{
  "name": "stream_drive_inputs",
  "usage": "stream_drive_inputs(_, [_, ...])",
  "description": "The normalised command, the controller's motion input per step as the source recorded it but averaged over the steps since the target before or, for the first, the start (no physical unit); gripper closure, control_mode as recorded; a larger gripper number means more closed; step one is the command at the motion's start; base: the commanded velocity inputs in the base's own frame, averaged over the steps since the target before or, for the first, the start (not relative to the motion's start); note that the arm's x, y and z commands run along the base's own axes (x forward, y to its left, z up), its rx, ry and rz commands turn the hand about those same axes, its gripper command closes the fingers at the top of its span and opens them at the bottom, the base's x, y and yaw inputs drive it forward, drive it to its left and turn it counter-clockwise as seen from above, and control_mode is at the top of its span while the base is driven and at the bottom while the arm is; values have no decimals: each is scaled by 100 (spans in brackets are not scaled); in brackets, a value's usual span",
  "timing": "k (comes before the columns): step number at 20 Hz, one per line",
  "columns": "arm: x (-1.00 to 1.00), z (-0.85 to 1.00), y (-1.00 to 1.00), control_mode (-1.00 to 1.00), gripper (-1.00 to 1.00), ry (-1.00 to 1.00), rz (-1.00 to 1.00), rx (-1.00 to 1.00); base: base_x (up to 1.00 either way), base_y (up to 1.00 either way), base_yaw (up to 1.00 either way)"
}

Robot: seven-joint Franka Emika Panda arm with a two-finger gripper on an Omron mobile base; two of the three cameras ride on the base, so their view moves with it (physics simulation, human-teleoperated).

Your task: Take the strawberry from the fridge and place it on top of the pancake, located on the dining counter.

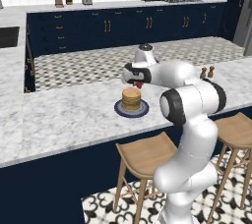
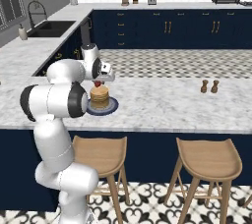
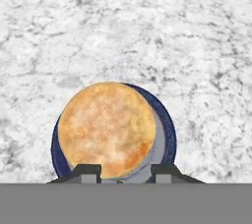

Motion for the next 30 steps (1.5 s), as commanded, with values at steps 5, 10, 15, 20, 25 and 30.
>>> stream_drive_inputs(5, [43, -17, 20, -100, 100, 0, -5, 0, 0, 0, 0])
stream_drive_inputs(10, [-17, -33, 0, -100, 100, 0, -7, 0, 0, 0, 0])
stream_drive_inputs(15, [-49, -30, 0, -100, 100, -2, -9, 0, 0, 0, 0])
stream_drive_inputs(20, [-1, -13, 4, -100, 100, -7, -5, 0, 0, 0, 0])
stream_drive_inputs(25, [44, -9, 5, -100, 100, -9, 0, 0, 0, 0, 0])
stream_drive_inputs(30, [41, -9, -1, -100, 100, -1, 0, 0, 0, 0, 0])
